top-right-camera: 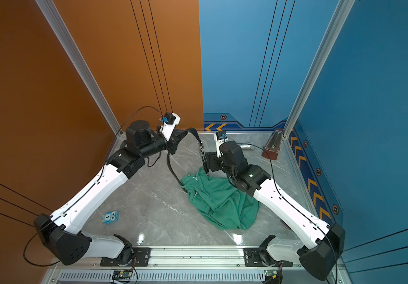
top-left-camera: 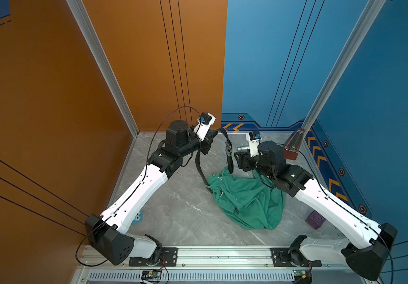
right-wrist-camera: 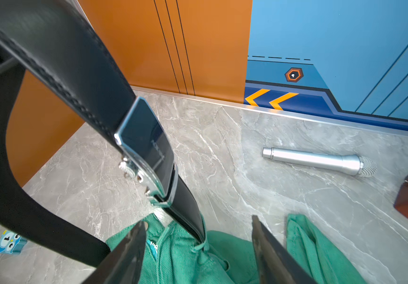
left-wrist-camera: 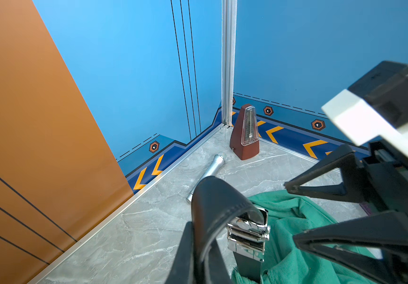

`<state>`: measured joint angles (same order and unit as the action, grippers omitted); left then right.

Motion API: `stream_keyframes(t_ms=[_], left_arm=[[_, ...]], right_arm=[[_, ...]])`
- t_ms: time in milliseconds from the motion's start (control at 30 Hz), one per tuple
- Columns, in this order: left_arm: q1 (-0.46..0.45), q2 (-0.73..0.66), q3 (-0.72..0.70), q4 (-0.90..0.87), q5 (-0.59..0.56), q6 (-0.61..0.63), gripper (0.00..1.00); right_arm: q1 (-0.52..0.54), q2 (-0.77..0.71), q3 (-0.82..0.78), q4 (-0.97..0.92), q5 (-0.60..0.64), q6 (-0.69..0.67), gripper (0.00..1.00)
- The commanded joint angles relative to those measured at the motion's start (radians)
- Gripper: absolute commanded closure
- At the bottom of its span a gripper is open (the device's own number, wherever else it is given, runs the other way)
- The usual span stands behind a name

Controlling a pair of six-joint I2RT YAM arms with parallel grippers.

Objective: Remove the belt from the trousers

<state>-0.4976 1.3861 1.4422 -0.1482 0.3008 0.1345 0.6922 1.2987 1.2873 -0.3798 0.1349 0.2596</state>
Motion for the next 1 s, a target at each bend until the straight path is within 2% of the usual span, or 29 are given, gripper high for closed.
stream_keyframes(t_ms=[0,100,167,200,233,300,333,367,467,633,733,767,833,967], left_arm=[[-0.001,-0.031,0.037,0.035,0.04,0.004,1.0],[0.001,-0.042,0.032,0.029,0.043,0.007,1.0],[0.003,-0.052,0.028,0.028,0.051,0.007,1.0],[0.004,-0.059,0.024,0.029,0.056,0.007,1.0],[0.007,-0.068,0.017,0.027,0.064,0.009,1.0],[0.014,-0.094,-0.012,0.023,0.066,0.021,1.0],[0.019,-0.111,-0.037,0.021,0.065,0.031,1.0],[0.027,-0.125,-0.064,0.02,0.07,0.046,1.0],[0.051,-0.167,-0.153,0.008,0.042,0.102,1.0],[0.113,-0.184,-0.208,-0.003,0.036,0.105,0.98],[0.124,-0.168,-0.181,-0.021,0.04,0.106,0.88],[0.123,-0.163,-0.169,-0.03,0.04,0.106,0.83],[0.117,-0.151,-0.136,-0.078,0.046,0.113,0.67],[0.089,-0.128,-0.092,-0.132,0.044,0.142,0.5]], right_arm=[[0.039,0.075,0.053,0.011,-0.059,-0.045,0.3],[0.056,0.132,0.09,0.013,-0.048,-0.06,0.31],[0.055,0.168,0.115,0.012,-0.03,-0.065,0.37],[0.056,0.188,0.133,0.012,-0.012,-0.069,0.48],[0.058,0.201,0.15,0.005,0.013,-0.07,0.64],[0.061,0.204,0.182,-0.003,0.087,-0.065,0.89],[0.064,0.194,0.195,-0.002,0.129,-0.064,0.97],[0.065,0.184,0.209,-0.002,0.161,-0.064,1.0],[0.065,0.161,0.28,-0.004,0.218,-0.094,1.0],[0.093,0.203,0.466,-0.092,0.278,-0.182,1.0],[0.107,0.238,0.502,-0.132,0.299,-0.204,1.0],[0.108,0.247,0.503,-0.144,0.297,-0.2,1.0],[0.115,0.267,0.501,-0.176,0.297,-0.188,1.0],[0.134,0.281,0.482,-0.211,0.3,-0.164,1.0]])
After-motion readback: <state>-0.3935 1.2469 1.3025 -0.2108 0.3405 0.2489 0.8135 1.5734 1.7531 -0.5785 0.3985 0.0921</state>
